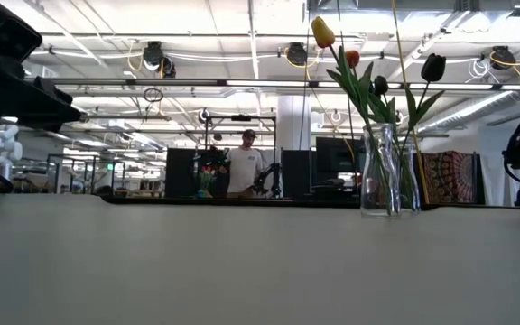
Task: Sort flowers into vase by color
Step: Return to Home Position
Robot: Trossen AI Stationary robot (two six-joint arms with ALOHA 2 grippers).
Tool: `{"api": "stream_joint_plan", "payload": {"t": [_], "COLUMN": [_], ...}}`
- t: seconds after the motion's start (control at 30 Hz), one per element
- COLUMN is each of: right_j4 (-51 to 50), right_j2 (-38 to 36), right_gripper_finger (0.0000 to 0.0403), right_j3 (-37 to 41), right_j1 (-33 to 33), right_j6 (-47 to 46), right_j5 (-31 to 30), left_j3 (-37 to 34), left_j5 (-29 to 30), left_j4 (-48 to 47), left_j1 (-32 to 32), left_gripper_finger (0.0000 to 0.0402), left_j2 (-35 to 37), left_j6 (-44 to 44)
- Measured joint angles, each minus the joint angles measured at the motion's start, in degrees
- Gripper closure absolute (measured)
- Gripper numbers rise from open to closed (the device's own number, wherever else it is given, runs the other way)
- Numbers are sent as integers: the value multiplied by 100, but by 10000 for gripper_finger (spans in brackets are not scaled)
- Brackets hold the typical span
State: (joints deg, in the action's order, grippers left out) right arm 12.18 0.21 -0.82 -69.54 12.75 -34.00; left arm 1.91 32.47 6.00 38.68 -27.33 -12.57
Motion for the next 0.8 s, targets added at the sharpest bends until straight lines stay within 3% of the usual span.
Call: {"api": "stream_joint_plan", "payload": {"t": [0.2,0.37,0.8], "right_j4": [-325,-483,-837], "right_j2": [0,2,2], "right_gripper_finger": [135,135,135], "right_j3": [0,0,-4], "right_j1": [9,9,9], "right_j6": [28,278,-294], "right_j5": [674,1584,1431], "left_j3": [-1,0,-149], "left_j5": [-160,-1042,-2989], "left_j4": [0,31,-59], "left_j1": [-2,-2,1], "left_gripper_finger": [288,288,288], "left_j2": [0,0,-1], "left_j6": [370,390,394]}}
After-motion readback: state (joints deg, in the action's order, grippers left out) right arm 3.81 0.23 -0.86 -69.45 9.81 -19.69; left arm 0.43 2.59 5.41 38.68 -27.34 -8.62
